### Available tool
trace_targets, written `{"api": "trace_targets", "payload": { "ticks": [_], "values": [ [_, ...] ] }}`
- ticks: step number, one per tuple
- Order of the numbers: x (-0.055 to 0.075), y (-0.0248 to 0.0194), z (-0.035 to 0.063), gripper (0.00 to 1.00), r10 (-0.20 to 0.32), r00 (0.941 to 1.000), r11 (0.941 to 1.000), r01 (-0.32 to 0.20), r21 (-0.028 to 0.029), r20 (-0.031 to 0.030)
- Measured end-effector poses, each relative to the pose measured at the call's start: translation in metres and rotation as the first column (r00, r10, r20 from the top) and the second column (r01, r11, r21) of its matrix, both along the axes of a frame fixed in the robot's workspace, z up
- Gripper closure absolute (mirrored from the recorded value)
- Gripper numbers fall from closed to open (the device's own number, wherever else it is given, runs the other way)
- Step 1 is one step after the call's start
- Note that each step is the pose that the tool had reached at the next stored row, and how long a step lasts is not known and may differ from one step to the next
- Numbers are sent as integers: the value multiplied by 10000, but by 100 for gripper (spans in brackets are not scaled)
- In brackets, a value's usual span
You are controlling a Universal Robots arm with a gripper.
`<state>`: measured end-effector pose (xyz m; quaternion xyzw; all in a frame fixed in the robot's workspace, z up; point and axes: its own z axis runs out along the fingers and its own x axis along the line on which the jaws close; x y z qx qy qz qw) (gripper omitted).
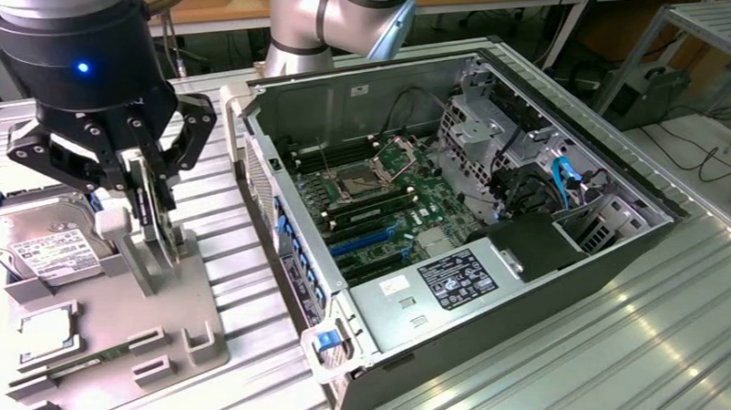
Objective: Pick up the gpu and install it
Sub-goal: 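Pick up the gpu and move the gpu toward the slot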
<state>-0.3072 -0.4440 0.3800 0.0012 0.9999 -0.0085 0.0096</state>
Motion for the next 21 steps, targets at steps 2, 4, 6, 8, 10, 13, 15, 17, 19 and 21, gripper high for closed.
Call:
{"api": "trace_targets", "payload": {
  "ticks": [2,4,6,8,10,13,15,17,19,21],
  "values": [
    [12,0,1,72,-2,9999,10000,1,-2,-111],
    [12,0,5,72,-2,9999,10000,1,-2,-111],
    [12,0,56,72,-2,9999,10000,2,-1,-111],
    [12,0,124,72,-2,9999,10000,2,-2,-112],
    [12,0,194,72,-2,9999,10000,2,-1,-111],
    [12,0,301,72,-1,9999,10000,1,-1,-111],
    [12,0,334,72,-1,9999,10000,1,0,-110],
    [12,0,334,72,-1,9999,10000,1,1,-109],
    [12,0,335,72,-1,9999,10000,1,0,-111],
    [31,0,336,72,0,9999,10000,0,-2,-113]
  ]
}}
